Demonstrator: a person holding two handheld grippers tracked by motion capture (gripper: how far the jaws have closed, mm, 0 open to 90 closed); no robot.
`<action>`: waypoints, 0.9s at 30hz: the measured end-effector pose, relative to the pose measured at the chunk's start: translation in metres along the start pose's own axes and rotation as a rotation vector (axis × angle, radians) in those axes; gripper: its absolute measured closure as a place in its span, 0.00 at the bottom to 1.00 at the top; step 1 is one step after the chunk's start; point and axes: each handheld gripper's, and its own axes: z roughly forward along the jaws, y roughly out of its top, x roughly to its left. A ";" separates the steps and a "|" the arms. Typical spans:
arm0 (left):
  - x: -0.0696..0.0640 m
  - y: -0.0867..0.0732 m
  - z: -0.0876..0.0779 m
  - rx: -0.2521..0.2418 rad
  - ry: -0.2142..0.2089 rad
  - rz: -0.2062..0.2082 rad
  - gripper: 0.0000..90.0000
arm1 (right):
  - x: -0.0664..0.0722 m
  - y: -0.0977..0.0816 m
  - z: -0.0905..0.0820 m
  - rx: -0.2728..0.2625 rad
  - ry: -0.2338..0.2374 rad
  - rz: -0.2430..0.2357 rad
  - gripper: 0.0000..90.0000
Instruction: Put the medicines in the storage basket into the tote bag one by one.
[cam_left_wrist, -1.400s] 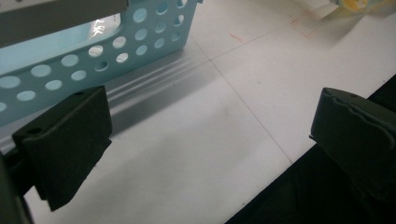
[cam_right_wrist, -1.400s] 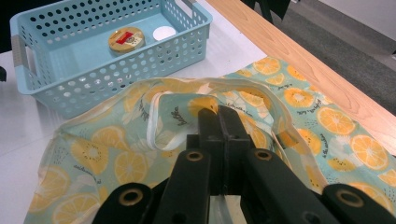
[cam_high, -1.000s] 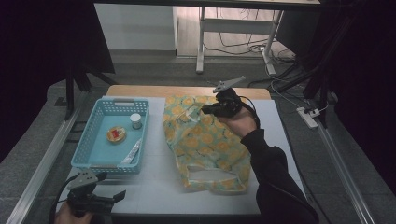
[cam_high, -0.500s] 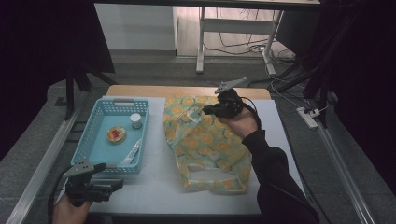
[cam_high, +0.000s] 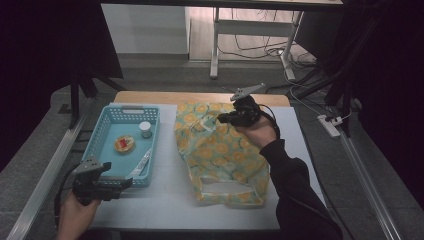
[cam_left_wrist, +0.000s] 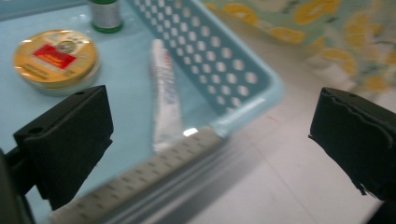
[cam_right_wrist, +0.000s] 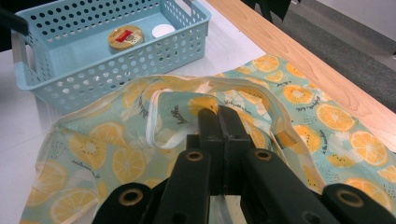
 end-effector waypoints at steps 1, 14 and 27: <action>0.003 0.002 0.002 0.007 0.002 -0.008 0.00 | 0.000 0.000 0.000 0.000 0.000 -0.001 1.00; 0.025 0.038 0.022 0.082 0.047 0.020 0.00 | 0.002 0.001 0.003 -0.003 0.001 -0.007 1.00; 0.058 0.063 0.046 0.142 0.082 -0.006 0.00 | 0.002 0.000 0.003 -0.007 0.002 -0.006 1.00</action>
